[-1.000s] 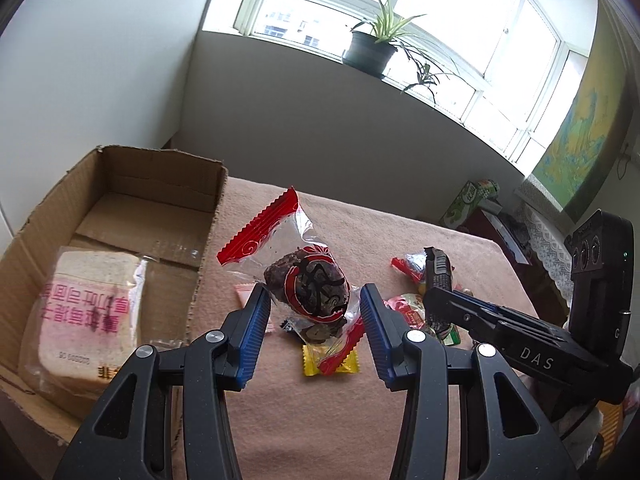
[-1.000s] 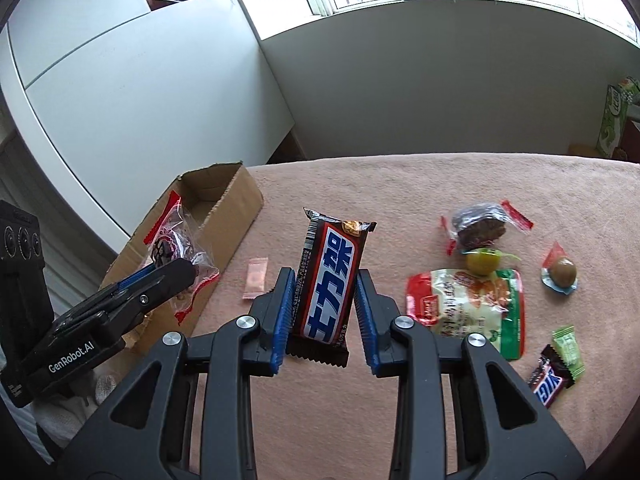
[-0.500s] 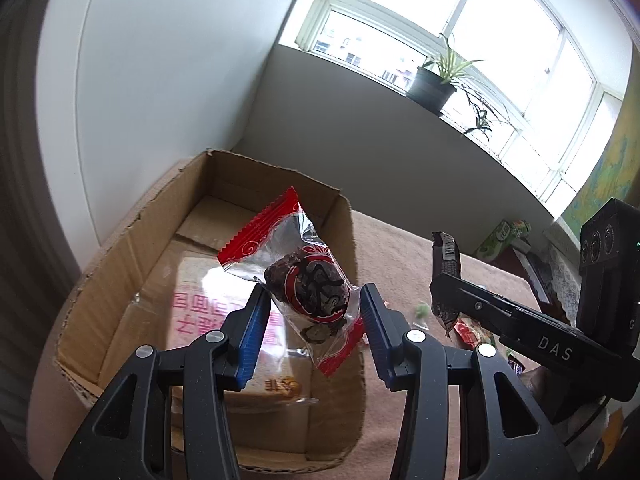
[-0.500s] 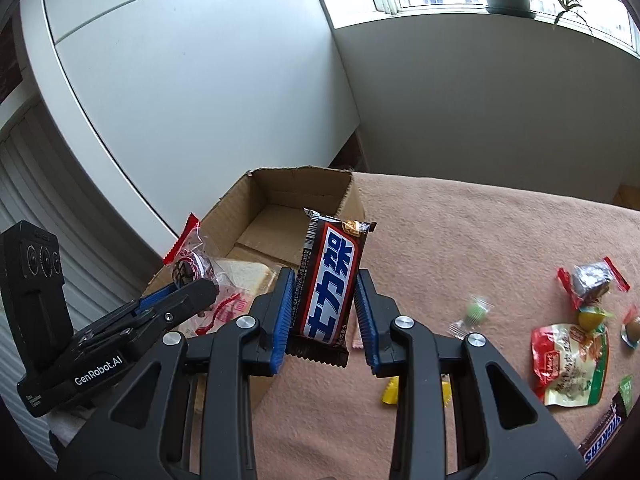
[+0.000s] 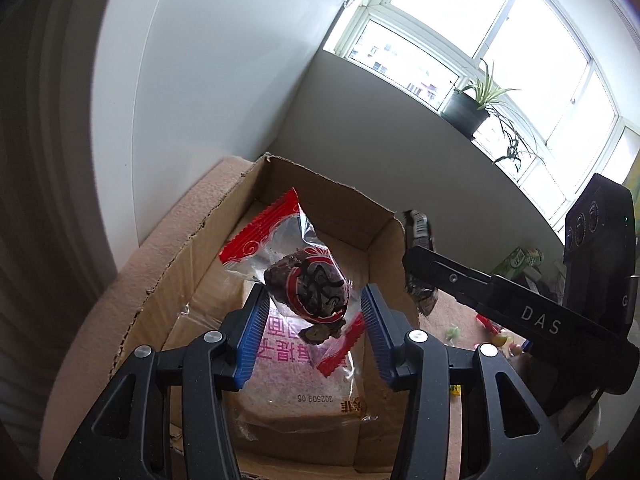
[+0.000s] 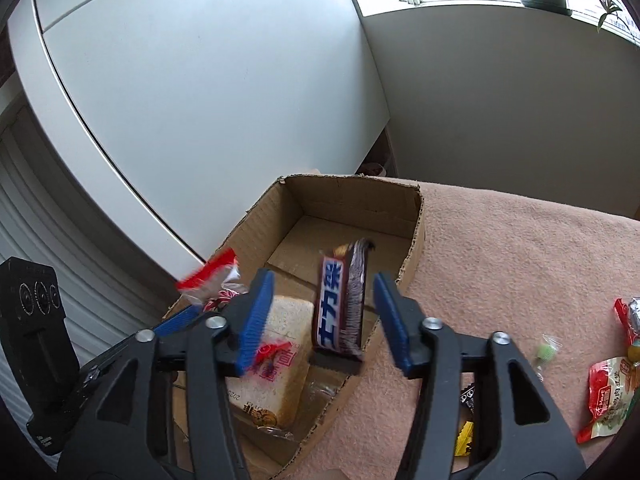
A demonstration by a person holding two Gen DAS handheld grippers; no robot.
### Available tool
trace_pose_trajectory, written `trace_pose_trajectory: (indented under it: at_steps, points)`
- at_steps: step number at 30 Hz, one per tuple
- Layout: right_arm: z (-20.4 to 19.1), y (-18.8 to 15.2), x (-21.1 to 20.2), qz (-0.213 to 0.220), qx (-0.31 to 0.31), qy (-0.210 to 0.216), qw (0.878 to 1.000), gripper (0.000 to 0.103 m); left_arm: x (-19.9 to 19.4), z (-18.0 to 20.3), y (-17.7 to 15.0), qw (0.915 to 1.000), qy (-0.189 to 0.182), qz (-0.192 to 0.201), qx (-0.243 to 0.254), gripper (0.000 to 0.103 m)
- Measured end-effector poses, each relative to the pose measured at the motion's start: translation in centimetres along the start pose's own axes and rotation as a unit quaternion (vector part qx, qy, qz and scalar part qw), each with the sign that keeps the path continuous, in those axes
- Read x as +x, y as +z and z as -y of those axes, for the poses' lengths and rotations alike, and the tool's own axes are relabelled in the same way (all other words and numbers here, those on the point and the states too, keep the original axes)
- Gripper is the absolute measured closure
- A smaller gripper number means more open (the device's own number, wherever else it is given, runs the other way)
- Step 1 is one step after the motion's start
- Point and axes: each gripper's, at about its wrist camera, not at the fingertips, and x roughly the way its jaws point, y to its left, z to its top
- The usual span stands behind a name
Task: Organize snacks
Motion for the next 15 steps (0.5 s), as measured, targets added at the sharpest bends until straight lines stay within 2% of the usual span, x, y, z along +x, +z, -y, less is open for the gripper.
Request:
trace_pose_trajectory:
  at_steps: [2, 5, 15]
  points:
    - [0.1, 0.1, -0.5, 0.007, 0.000, -0.004, 1.000, 0.030, -0.3, -0.2, 0.0, 1.0000, -0.002, 0.004, -0.001, 0.056]
    - [0.5, 0.0, -1.3, 0.010, 0.005, -0.006, 1.000, 0.030, -0.5, -0.4, 0.1, 1.0000, 0.002, 0.007, -0.001, 0.048]
    - [2.1, -0.9, -4.9, 0.020, 0.005, -0.034, 0.999, 0.030, -0.4, 0.7, 0.0, 0.9999, -0.004, 0.005, 0.014, 0.048]
